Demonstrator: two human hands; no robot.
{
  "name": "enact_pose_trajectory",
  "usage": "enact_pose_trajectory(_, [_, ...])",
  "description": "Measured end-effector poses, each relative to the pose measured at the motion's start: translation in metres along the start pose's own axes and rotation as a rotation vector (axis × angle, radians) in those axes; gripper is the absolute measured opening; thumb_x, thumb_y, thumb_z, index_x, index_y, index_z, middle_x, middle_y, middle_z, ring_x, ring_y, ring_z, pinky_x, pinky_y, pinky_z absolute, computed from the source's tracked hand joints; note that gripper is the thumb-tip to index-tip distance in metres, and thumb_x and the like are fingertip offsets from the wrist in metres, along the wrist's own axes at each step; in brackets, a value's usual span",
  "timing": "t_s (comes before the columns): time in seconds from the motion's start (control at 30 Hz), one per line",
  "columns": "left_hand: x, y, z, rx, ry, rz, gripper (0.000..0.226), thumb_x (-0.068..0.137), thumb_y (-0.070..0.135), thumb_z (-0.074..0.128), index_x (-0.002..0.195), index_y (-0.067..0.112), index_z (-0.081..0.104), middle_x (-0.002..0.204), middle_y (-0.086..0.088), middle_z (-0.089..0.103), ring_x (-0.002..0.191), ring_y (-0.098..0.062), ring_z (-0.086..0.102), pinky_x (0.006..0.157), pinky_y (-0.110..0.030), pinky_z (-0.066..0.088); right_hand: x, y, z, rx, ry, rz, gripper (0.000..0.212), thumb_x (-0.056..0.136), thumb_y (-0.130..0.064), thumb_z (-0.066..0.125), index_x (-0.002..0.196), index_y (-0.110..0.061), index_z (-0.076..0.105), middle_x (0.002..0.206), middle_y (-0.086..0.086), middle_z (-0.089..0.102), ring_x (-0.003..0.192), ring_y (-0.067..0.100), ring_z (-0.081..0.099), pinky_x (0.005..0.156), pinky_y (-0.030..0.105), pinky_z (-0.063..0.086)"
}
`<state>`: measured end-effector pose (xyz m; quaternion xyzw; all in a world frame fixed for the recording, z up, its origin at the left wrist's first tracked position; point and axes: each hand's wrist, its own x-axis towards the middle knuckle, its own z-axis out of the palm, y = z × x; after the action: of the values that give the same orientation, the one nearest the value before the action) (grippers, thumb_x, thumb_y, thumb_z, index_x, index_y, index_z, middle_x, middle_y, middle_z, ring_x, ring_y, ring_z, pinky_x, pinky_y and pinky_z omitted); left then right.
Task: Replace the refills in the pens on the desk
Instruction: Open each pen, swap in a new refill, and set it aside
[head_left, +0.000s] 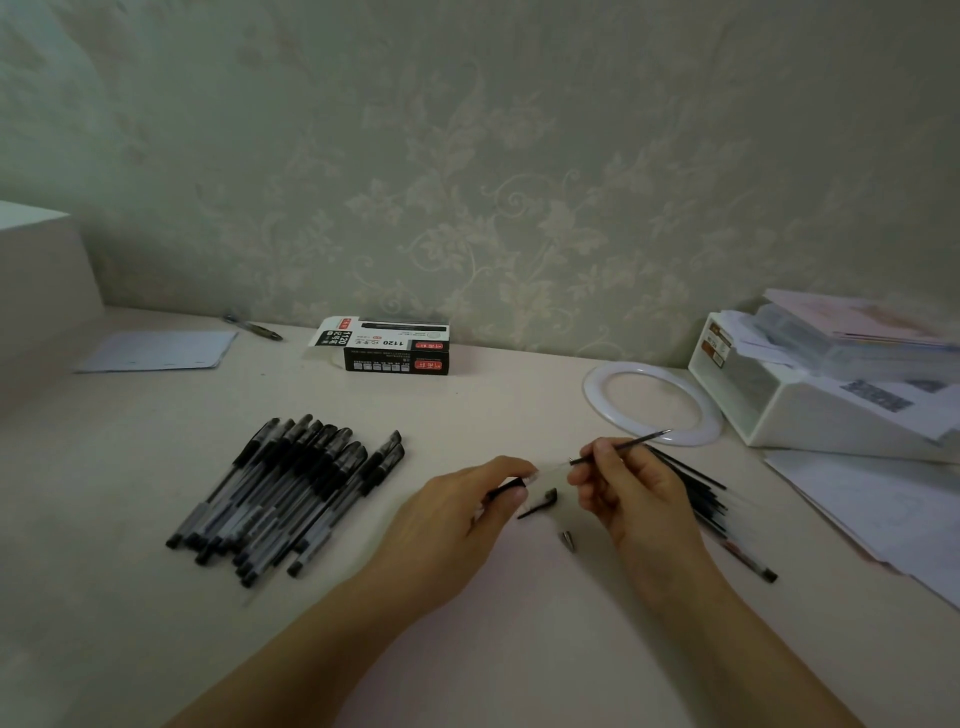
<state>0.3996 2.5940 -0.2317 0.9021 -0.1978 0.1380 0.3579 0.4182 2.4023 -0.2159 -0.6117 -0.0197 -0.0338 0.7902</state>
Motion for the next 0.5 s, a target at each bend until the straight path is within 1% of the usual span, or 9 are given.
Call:
enact_pose_trajectory(0.1, [0.0,0.002,-0.001,-0.008,-0.008,0.011,0.022,0.1,0.041,0.042,0.12,0.044,0.05,0.082,0.039,0.053,0.073,0.008,0.052,0.062,-0.018,0.038,-0.001,0.0,0.001,-0.027,-0.036,0.005,0.021,0.097,-0.018,0.055,0.084,-0.011,0.07,0.073,0.009,0.069,0.064,0.013,0.06,0.063,0.02,0.053])
enact_pose_trajectory(0.17, [0.0,0.003,0.0,-0.013,-0.014,0.015,0.021,0.1,0.041,0.043,0.119,0.045,0.05,0.082,0.037,0.055,0.072,0.006,0.053,0.062,-0.018,0.038,-0.002,0.001,0.003,-0.106,-0.093,-0.026,0.024,0.097,-0.017,0.056,0.079,-0.017,0.072,0.072,0.007,0.07,0.063,0.013,0.059,0.061,0.02,0.052])
enact_pose_trajectory(0.23, [-0.001,0.003,0.001,-0.021,-0.018,0.023,0.019,0.099,0.041,0.044,0.117,0.046,0.049,0.079,0.032,0.056,0.067,0.005,0.052,0.058,-0.016,0.034,-0.006,0.002,0.005,-0.294,-0.195,-0.098,0.022,0.096,-0.019,0.058,0.08,-0.022,0.072,0.07,0.0,0.07,0.061,0.007,0.059,0.059,0.017,0.049])
enact_pose_trajectory(0.3, [-0.001,0.003,0.002,-0.055,-0.02,0.027,0.019,0.099,0.04,0.045,0.117,0.045,0.046,0.075,0.025,0.056,0.064,0.002,0.052,0.055,-0.016,0.032,-0.01,0.004,0.006,-0.546,-0.289,-0.194,0.014,0.095,-0.028,0.061,0.086,-0.029,0.071,0.073,-0.008,0.071,0.062,0.001,0.061,0.059,0.014,0.046])
enact_pose_trajectory(0.37, [-0.001,0.003,0.001,-0.075,-0.019,0.017,0.023,0.098,0.037,0.047,0.12,0.043,0.042,0.073,0.018,0.054,0.06,-0.002,0.051,0.053,-0.019,0.031,-0.011,0.005,0.005,-0.769,-0.27,-0.281,0.009,0.09,-0.04,0.065,0.087,-0.033,0.069,0.078,-0.012,0.07,0.063,0.001,0.057,0.06,0.016,0.044])
enact_pose_trajectory(0.43, [-0.001,0.002,0.0,-0.087,-0.004,0.011,0.024,0.099,0.037,0.047,0.121,0.043,0.042,0.072,0.015,0.053,0.058,-0.004,0.05,0.053,-0.022,0.033,-0.009,0.002,-0.001,-0.874,-0.189,-0.324,0.022,0.079,-0.053,0.069,0.081,-0.032,0.067,0.076,-0.014,0.064,0.061,0.003,0.052,0.057,0.016,0.041])
enact_pose_trajectory(0.5, [0.0,0.001,-0.001,-0.096,0.022,-0.001,0.024,0.098,0.038,0.045,0.121,0.046,0.041,0.073,0.014,0.055,0.061,-0.004,0.051,0.055,-0.023,0.035,-0.008,-0.002,-0.008,-0.935,-0.165,-0.321,0.033,0.068,-0.06,0.074,0.077,-0.031,0.062,0.074,-0.013,0.059,0.061,0.003,0.049,0.057,0.016,0.041])
